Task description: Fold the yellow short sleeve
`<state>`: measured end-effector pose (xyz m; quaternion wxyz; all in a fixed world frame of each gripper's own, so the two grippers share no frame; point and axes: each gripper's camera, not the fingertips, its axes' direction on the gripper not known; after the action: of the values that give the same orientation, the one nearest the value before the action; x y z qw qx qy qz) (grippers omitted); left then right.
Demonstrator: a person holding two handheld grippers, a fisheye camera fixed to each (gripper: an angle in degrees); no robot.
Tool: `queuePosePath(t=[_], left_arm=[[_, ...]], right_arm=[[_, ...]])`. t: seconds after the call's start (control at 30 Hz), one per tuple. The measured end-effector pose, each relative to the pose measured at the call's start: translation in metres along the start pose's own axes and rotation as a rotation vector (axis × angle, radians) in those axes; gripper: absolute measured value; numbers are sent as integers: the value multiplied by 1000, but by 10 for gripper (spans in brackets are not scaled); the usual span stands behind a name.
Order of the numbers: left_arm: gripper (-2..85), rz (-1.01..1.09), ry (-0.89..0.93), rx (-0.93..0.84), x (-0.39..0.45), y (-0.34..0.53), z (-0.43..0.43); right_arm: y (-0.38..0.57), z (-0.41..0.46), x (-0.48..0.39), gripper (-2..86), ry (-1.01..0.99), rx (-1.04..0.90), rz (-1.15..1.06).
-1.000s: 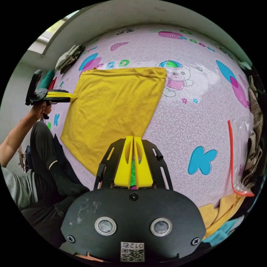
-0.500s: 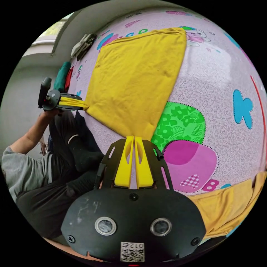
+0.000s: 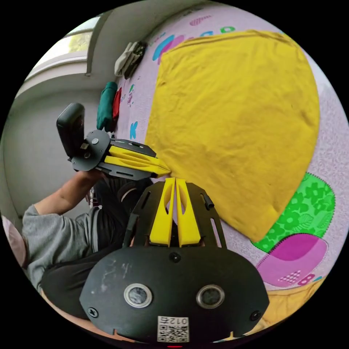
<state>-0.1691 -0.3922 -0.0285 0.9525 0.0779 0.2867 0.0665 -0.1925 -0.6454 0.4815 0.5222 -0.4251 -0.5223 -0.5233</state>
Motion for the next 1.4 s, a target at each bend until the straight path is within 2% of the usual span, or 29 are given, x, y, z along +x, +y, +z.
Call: queuePosePath(t=[0.17, 0.33, 0.5, 0.67, 0.87, 1.2, 1.3, 1.4], left_arm=[[5, -55, 92, 7, -25, -2, 9], [5, -18, 68, 1, -39, 0, 5], [6, -77, 131, 38, -63, 6, -8], [6, -110, 78, -78, -84, 7, -3], [7, -151, 124, -144, -107, 2, -5], [6, -96, -17, -316, -110, -21, -5], [8, -92, -13, -322, -115, -23, -9], [12, -109, 14, -247, -121, -23, -26]], right_arm=[[13, -6, 36, -9, -94, 16, 66], [38, -29, 53, -8, -53, 7, 64], [65, -57, 90, -8, -131, 103, 162], [81, -69, 113, -8, -187, 114, 189], [96, -82, 120, -9, -151, 114, 191], [119, -90, 123, -8, -124, 128, 205], [127, -92, 122, -7, -108, 126, 218], [136, -102, 115, -3, -59, 142, 212]])
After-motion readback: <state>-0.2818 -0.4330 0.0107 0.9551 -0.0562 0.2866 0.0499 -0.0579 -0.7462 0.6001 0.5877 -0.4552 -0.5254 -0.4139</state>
